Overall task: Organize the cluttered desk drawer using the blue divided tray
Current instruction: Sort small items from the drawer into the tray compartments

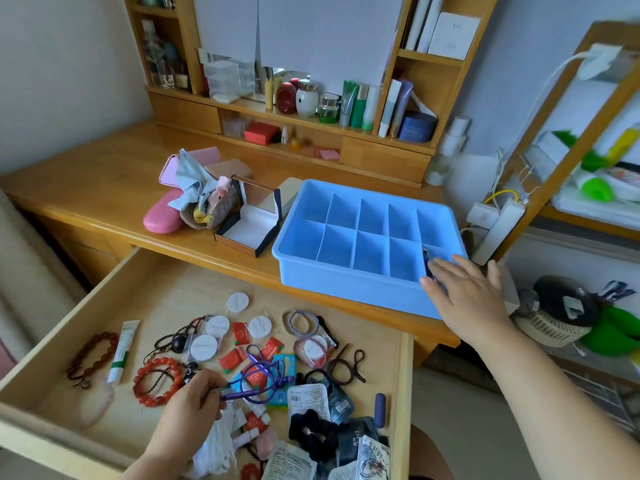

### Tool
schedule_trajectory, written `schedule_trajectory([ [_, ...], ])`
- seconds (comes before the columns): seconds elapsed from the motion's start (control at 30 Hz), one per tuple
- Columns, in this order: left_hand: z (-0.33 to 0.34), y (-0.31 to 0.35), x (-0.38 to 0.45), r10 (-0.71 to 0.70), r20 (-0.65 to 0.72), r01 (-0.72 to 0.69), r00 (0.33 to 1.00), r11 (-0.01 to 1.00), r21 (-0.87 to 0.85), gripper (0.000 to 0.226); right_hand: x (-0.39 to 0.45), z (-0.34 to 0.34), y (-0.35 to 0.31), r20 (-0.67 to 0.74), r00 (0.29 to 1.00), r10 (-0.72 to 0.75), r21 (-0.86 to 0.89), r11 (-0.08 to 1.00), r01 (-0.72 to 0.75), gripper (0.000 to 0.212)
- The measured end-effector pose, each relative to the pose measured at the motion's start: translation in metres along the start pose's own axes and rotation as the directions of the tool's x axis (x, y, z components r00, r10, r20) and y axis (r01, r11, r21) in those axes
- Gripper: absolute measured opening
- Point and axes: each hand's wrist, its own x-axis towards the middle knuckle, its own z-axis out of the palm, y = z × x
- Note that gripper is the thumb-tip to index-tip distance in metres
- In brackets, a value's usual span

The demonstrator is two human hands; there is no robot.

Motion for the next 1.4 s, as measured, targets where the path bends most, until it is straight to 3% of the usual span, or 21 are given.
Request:
schedule_trajectory([
  [0.1,0.000,0.000,-0.001,-0.003,0.001,0.003,1.000,1.000,-0.009,0.024,0.000,-0.005,-0.001,-0.004,0.999,-0.047,-0.020,0.999,0.047,0.086],
  [0.2,-0.004,0.006,-0.003,0.013,-0.011,-0.013,1.000,1.000,0.010,0.017,0.007,-0.017,-0.002,0.095,0.995,-0.023,0.015,1.000,0.022,0.075],
  [0.27,-0.011,0.016,-0.003,0.042,-0.013,-0.042,0.999,0.999,0.001,0.016,0.004,-0.022,-0.011,-0.082,0.996,-0.044,0.033,0.998,0.047,0.057],
  [0.33,-0.021,0.033,-0.002,0.080,0.001,-0.079,0.997,0.996,-0.031,0.024,-0.012,-0.022,-0.036,-0.392,0.910,-0.132,0.167,0.963,0.212,0.045],
  [0.37,-0.026,0.045,-0.002,0.108,0.019,-0.107,0.994,0.993,-0.050,0.026,-0.022,-0.020,-0.055,-0.477,0.862,-0.170,0.263,0.909,0.325,0.038],
  [0.4,-0.031,0.059,-0.003,0.146,0.045,-0.143,0.988,0.987,-0.074,0.027,-0.031,-0.017,-0.076,-0.468,0.858,-0.212,0.378,0.829,0.411,0.029],
  [0.47,-0.041,0.089,-0.004,0.223,0.098,-0.211,0.970,0.970,-0.125,0.027,-0.044,-0.007,-0.118,-0.253,0.929,-0.272,0.645,0.669,0.371,0.020],
  [0.5,-0.046,0.105,-0.006,0.250,0.119,-0.231,0.961,0.961,-0.153,0.026,-0.048,-0.002,-0.137,-0.088,0.945,-0.315,0.767,0.584,0.266,0.032],
  [0.57,-0.056,0.133,-0.008,0.289,0.152,-0.246,0.945,0.937,-0.249,0.026,-0.051,0.006,-0.166,0.171,0.883,-0.437,0.925,0.379,0.009,0.064],
  [0.6,-0.061,0.146,-0.010,0.301,0.159,-0.239,0.940,0.916,-0.323,0.026,-0.051,0.010,-0.176,0.224,0.849,-0.479,0.951,0.299,-0.083,0.075],
  [0.67,-0.071,0.167,-0.013,0.314,0.149,-0.205,0.938,0.846,-0.491,0.023,-0.051,0.017,-0.187,0.240,0.833,-0.499,0.968,0.184,-0.169,0.068],
  [0.77,-0.083,0.184,-0.015,0.312,0.105,-0.154,0.944,0.701,-0.697,0.020,-0.054,0.016,-0.191,0.282,0.865,-0.415,0.958,0.166,-0.233,0.009],
  [0.87,-0.085,0.185,-0.013,0.273,0.063,-0.131,0.960,0.639,-0.758,0.021,-0.057,0.014,-0.183,0.292,0.902,-0.319,0.949,0.218,-0.230,0.020],
  [0.9,-0.084,0.183,-0.012,0.235,0.051,-0.108,0.971,0.616,-0.780,0.021,-0.058,0.013,-0.180,0.324,0.893,-0.312,0.943,0.182,-0.279,0.018],
  [1.0,-0.077,0.175,-0.008,0.088,0.047,-0.008,0.995,0.544,-0.839,0.017,-0.059,0.012,-0.173,0.458,0.821,-0.340,0.858,-0.074,-0.509,0.014],
  [1.03,-0.074,0.170,-0.008,0.044,0.018,-0.013,0.999,0.606,-0.796,0.018,-0.059,0.010,-0.171,0.499,0.802,-0.327,0.809,-0.155,-0.566,0.015],
  [1.07,-0.070,0.164,-0.009,0.022,-0.051,-0.051,0.998,0.735,-0.676,0.023,-0.059,0.009,-0.169,0.529,0.788,-0.316,0.759,-0.240,-0.605,0.015],
  [1.13,-0.058,0.153,-0.019,0.119,-0.187,-0.181,0.975,0.916,-0.359,0.021,-0.059,0.006,-0.168,0.565,0.765,-0.308,0.652,-0.402,-0.643,0.016],
  [1.23,-0.030,0.141,-0.041,0.294,-0.105,-0.310,0.950,0.930,-0.197,0.017,-0.060,0.004,-0.168,0.587,0.746,-0.314,0.544,-0.530,-0.651,0.018],
  [1.4,-0.001,0.137,-0.057,0.300,-0.028,-0.302,0.953,0.952,-0.051,0.012,-0.069,0.007,-0.182,0.590,0.750,-0.298,0.469,-0.630,-0.619,0.023],
])
